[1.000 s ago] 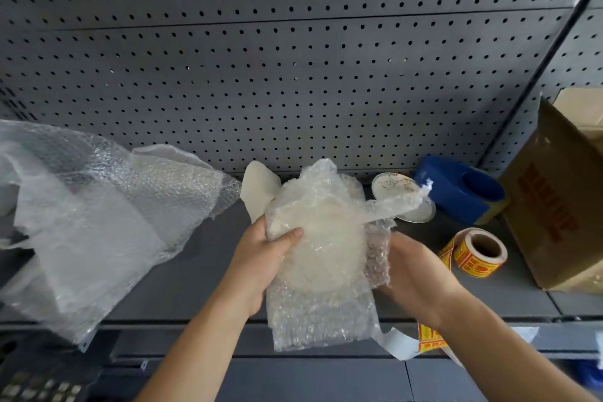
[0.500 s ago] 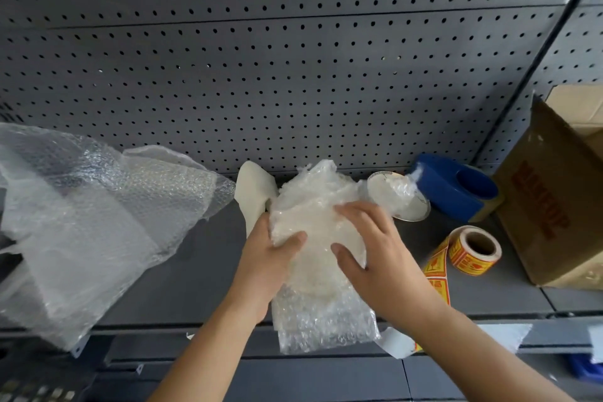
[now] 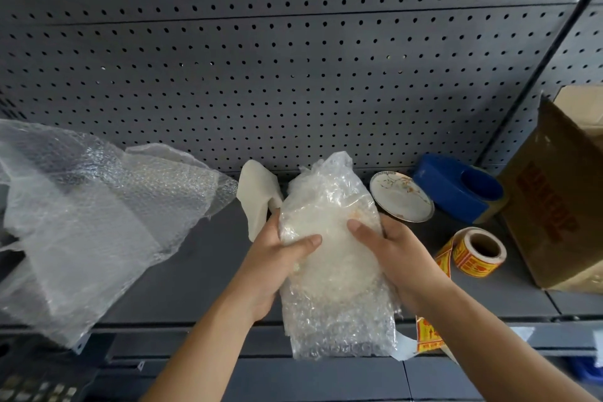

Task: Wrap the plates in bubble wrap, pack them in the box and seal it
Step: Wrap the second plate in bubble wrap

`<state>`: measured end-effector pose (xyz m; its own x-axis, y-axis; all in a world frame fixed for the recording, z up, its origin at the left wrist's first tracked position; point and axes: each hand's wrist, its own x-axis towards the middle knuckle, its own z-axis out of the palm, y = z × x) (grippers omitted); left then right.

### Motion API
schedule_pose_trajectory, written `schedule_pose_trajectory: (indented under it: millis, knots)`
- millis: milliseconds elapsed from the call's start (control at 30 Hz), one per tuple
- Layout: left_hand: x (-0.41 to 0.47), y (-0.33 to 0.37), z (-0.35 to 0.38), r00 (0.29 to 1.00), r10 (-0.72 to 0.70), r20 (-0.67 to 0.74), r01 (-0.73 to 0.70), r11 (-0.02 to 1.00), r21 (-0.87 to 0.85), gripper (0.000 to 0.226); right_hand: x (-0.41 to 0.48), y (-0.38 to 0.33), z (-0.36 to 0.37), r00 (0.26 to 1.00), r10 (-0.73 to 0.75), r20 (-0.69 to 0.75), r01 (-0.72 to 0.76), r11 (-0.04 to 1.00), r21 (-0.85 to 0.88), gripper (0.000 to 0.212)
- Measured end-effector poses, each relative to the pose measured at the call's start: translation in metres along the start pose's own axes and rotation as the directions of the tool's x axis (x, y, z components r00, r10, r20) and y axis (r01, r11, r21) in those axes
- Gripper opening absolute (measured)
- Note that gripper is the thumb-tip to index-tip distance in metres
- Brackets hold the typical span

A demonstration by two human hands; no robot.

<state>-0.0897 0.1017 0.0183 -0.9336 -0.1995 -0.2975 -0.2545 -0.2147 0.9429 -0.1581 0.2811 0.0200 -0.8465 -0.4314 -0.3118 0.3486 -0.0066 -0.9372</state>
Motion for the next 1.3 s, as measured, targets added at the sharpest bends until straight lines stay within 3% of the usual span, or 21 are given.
schedule_pose_trajectory:
  millis: [67,167,367,500,667,867,1067,1133,1233,1300]
  knots:
    - [0.000,0.005,-0.004,0.997,-0.060,0.057,0.059,0.998,0.023,0.040,0.000,0.002,-0.003,1.000,0.021,-0.004,-0.021,1.000,-0.012,0.023]
    - [0.004,0.015,-0.008,0.981,-0.139,0.133,0.130,0.989,0.077,0.045,0.001,0.005,-0.007,1.000,0.030,-0.003,-0.030,0.998,-0.052,0.022]
    - [0.013,0.015,-0.004,0.967,-0.222,0.125,0.215,0.974,0.066,0.048,0.003,0.002,-0.008,0.999,0.040,0.021,-0.038,0.996,-0.083,0.020]
    - [0.015,0.006,0.004,0.990,-0.138,-0.008,0.138,0.990,0.027,0.034,0.008,0.002,-0.010,0.996,0.085,0.034,-0.080,0.989,-0.127,0.017]
    - [0.016,-0.008,0.009,0.990,0.000,-0.144,0.022,0.989,0.149,0.045,0.016,0.010,-0.013,0.983,0.172,0.060,-0.163,0.977,-0.136,0.021]
    - [0.017,-0.010,0.008,0.986,0.154,-0.064,-0.124,0.932,0.341,0.057,0.022,0.011,-0.014,0.964,0.201,0.176,-0.197,0.980,-0.044,0.037]
    - [0.016,-0.007,0.005,0.992,0.119,-0.045,-0.089,0.903,0.420,0.045,0.027,0.014,-0.011,0.968,0.168,0.186,-0.166,0.986,-0.024,0.045]
    - [0.015,-0.005,0.000,0.999,0.027,-0.020,-0.017,0.922,0.387,0.040,0.027,0.014,-0.010,0.971,0.152,0.185,-0.146,0.988,-0.046,0.046]
    - [0.011,0.001,-0.006,0.991,-0.069,0.119,0.060,0.995,0.076,0.026,0.028,0.010,-0.013,0.975,0.117,0.187,-0.105,0.992,-0.076,0.046]
    - [0.010,0.003,-0.007,0.979,-0.103,0.174,0.113,0.992,-0.051,0.039,0.029,0.008,-0.014,0.977,0.094,0.190,-0.076,0.992,-0.102,0.044]
